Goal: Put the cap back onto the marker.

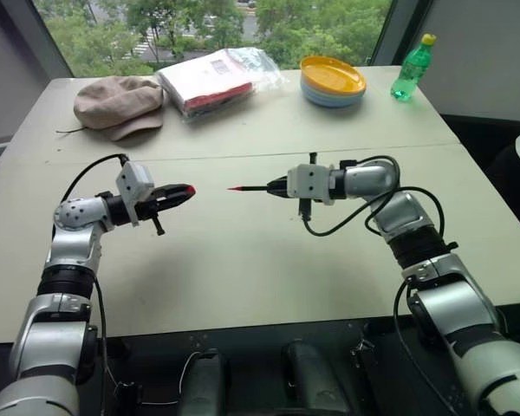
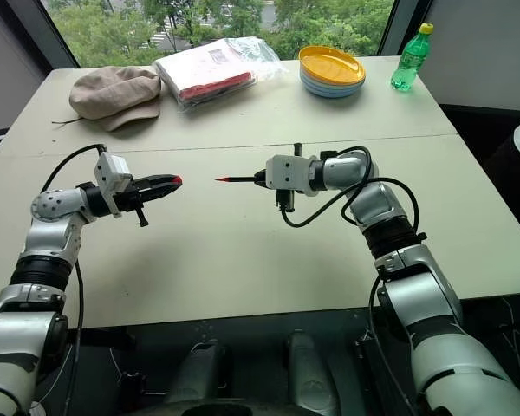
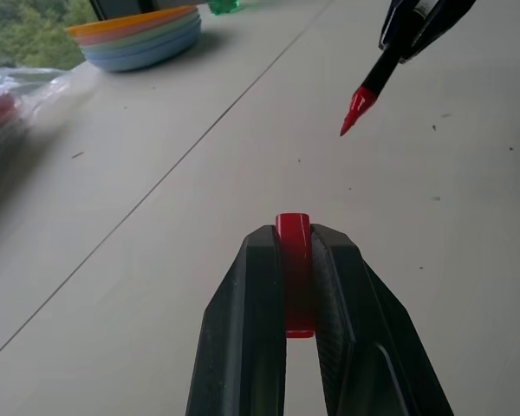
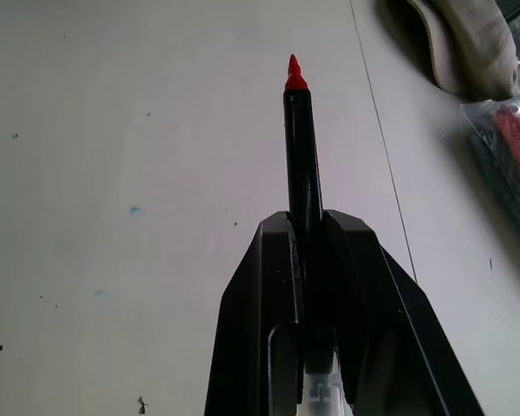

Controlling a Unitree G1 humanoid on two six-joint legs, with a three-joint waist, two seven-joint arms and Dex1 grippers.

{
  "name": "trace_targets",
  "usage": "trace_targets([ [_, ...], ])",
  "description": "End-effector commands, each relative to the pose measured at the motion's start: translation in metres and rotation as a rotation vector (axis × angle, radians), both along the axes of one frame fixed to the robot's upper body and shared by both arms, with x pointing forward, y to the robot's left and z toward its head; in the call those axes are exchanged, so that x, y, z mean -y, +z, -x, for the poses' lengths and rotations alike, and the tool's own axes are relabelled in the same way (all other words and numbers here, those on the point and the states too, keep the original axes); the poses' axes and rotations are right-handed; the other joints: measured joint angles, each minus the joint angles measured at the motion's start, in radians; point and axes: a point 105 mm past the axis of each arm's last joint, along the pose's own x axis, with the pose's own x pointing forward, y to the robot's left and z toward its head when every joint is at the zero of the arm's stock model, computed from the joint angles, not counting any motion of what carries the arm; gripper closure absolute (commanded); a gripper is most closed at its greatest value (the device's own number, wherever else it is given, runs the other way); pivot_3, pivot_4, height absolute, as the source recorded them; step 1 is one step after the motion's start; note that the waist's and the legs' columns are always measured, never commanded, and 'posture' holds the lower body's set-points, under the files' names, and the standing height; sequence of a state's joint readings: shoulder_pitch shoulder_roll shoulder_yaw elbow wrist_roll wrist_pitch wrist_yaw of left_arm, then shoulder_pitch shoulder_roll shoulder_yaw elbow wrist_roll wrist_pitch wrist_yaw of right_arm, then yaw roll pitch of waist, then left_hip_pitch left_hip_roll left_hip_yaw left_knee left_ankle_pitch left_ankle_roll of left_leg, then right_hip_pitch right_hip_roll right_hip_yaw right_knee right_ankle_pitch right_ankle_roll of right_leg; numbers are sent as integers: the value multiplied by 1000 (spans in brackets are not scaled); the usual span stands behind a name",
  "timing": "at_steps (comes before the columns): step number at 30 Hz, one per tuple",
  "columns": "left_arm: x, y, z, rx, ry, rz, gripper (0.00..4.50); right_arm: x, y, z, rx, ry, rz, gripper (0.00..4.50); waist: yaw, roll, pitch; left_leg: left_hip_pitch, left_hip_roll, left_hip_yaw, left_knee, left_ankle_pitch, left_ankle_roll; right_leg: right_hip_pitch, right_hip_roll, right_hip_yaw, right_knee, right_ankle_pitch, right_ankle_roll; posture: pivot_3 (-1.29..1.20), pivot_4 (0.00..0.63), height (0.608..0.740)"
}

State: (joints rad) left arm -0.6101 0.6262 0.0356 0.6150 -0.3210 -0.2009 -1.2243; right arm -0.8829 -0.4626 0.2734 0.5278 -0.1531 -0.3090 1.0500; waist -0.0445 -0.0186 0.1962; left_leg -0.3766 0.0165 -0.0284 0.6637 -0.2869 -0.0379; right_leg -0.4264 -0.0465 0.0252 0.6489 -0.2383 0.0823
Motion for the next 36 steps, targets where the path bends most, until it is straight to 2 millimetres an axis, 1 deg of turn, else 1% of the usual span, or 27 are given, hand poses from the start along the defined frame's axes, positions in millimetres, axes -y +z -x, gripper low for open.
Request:
trace_targets([
  [1, 1, 15, 4, 23, -27, 15, 4500, -6, 14, 7, 45, 45, -11, 4476, 0, 0, 0, 0, 0, 0, 0, 0, 0, 0, 0, 0, 0, 0, 0, 0, 150, 740],
  [9, 14, 16, 7, 44, -83, -10, 4500, -9, 15, 16, 14, 89, 13, 4476, 2, 0, 0, 0, 0, 0, 0, 0, 0, 0, 0, 0, 0, 0, 0, 0, 150, 740],
  [14, 20, 16, 9, 47, -119, -23, 4500, -10, 16, 18, 6, 95, 13, 4476, 2, 0, 0, 0, 0, 0, 0, 0, 0, 0, 0, 0, 0, 0, 0, 0, 150, 740],
  [17, 26, 11, 14, 37, -163, -54, 4500, -13, 16, 20, 5, 104, 12, 4476, 2, 0, 0, 0, 0, 0, 0, 0, 0, 0, 0, 0, 0, 0, 0, 0, 150, 740],
  [21, 31, 9, 15, 38, -186, -66, 4500, -15, 17, 22, 4, 110, 11, 4476, 2, 0, 0, 0, 0, 0, 0, 0, 0, 0, 0, 0, 0, 0, 0, 0, 150, 740],
  [27, 34, 8, 14, 43, -199, -80, 4500, -16, 16, 23, -1, 118, 15, 4476, 2, 0, 0, 0, 0, 0, 0, 0, 0, 0, 0, 0, 0, 0, 0, 0, 150, 740],
  [36, 32, 6, 13, 46, -181, -84, 4500, -18, 13, 26, -19, 130, 34, 4476, 2, 0, 0, 0, 0, 0, 0, 0, 0, 0, 0, 0, 0, 0, 0, 0, 150, 740],
])
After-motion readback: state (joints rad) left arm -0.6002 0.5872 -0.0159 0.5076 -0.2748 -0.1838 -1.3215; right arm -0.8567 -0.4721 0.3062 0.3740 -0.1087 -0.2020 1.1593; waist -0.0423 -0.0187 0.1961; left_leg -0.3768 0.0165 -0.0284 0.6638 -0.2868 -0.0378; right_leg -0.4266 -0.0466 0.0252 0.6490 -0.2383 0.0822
